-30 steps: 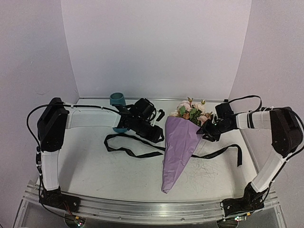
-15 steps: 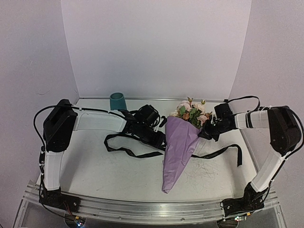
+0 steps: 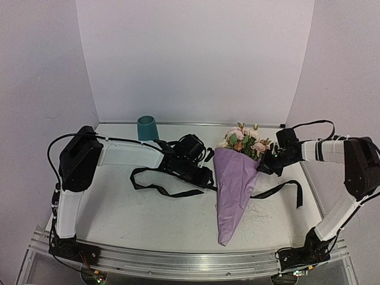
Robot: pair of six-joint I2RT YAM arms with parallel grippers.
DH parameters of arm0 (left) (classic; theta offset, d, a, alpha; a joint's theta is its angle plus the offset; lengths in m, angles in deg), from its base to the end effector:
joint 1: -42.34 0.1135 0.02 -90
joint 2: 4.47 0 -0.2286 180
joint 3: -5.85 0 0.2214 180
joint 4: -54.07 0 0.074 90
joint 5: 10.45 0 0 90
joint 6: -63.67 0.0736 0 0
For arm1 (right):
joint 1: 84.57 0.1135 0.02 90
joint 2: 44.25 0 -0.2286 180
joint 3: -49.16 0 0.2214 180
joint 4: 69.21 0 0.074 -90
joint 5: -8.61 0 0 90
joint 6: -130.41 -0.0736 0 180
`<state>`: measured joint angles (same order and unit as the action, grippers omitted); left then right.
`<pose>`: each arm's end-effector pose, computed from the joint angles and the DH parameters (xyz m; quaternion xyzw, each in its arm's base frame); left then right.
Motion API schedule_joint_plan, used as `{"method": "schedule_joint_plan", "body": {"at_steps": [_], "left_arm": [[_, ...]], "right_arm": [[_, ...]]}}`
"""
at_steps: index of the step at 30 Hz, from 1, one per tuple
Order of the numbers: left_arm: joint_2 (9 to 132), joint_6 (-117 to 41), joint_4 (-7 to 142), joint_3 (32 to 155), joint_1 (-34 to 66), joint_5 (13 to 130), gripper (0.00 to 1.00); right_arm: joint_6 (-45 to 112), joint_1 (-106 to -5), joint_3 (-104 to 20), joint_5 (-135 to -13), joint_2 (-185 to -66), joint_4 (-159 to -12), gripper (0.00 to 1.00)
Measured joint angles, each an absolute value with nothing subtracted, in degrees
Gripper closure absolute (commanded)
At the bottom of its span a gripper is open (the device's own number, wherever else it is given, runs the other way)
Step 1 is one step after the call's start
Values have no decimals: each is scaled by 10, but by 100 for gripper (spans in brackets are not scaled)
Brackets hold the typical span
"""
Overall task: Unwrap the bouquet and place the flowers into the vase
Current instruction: Move the fake flower to the center of the board.
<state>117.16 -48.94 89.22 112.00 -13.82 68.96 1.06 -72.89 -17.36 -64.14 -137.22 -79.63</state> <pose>0.2372 -0.3780 0.1359 0.3004 0.8887 -0.2800 0.2041 0.3339 0.0913 0.1566 0.1463 0.8747 0.3115 0.3413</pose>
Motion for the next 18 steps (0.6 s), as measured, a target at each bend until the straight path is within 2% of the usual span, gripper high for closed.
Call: {"method": "schedule_joint_plan", "body": {"at_steps": [9,18], "left_arm": [[1181,-489,888,1141,-139,689,50],[1210,-489,887,1181,-140,677,50]], "right_arm": [[36,-731,-164,-655,-1328,-827,100],[47,-731,-164,-658,-1321,-846,93]]}}
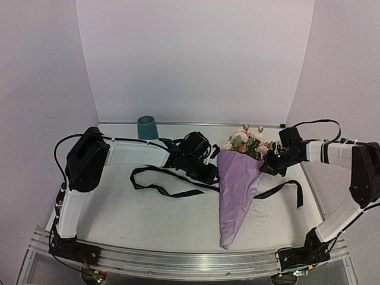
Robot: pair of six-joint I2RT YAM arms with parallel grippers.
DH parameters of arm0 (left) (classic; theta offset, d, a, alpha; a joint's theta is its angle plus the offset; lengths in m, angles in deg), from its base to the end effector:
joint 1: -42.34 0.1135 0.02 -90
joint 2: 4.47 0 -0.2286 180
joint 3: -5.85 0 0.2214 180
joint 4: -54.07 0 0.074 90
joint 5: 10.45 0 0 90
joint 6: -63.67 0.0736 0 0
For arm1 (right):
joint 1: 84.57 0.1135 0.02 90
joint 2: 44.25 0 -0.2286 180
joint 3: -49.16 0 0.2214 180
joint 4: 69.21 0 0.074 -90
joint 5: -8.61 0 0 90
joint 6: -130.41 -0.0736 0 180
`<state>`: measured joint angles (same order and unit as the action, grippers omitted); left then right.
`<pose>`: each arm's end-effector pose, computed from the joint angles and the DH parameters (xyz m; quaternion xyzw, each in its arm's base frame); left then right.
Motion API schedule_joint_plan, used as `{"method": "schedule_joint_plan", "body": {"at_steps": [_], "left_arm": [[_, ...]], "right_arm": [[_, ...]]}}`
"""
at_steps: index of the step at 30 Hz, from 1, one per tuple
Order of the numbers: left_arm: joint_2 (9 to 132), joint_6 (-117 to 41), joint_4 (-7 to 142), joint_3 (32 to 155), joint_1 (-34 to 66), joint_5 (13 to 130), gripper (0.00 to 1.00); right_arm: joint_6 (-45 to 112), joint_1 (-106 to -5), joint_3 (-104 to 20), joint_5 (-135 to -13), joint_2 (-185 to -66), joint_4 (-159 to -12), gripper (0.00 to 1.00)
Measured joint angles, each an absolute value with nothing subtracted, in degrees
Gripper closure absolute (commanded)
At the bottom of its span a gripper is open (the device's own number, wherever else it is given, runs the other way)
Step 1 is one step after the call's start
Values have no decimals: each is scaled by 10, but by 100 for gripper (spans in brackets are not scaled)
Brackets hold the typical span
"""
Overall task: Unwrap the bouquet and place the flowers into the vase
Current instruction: Move the fake flower to the center of the board.
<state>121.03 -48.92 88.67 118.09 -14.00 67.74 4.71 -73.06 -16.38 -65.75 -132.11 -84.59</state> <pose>0.2459 -0.3964 0.1405 0.3048 0.8775 -0.3014 0.2151 0.3203 0.0855 0.1693 0.1277 0.8821 0.2868 0.3512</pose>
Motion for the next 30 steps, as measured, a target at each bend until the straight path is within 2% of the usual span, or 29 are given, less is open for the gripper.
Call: {"method": "schedule_joint_plan", "body": {"at_steps": [30], "left_arm": [[1224,-490,887,1210,-144,677,50]], "right_arm": [[67,-731,-189,-621,-1311,-875,82]]}}
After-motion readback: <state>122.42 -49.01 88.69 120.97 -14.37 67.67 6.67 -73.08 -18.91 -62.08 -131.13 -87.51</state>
